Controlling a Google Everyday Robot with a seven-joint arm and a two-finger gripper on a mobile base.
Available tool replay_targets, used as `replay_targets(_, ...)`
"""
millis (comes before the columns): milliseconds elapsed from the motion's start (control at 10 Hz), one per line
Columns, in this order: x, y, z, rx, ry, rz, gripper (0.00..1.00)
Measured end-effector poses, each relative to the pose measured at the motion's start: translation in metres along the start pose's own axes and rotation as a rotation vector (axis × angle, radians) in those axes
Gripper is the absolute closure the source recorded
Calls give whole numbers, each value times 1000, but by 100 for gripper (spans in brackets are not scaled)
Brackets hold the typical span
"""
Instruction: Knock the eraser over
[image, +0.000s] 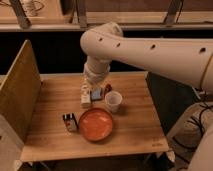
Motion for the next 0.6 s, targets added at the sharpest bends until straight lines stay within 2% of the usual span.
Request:
replay_targets(100,1,10,7,27,4,-56,100)
replay_targets(300,12,31,22,35,23,-107,100)
replay_targets(600,49,81,52,-58,105,-97,100)
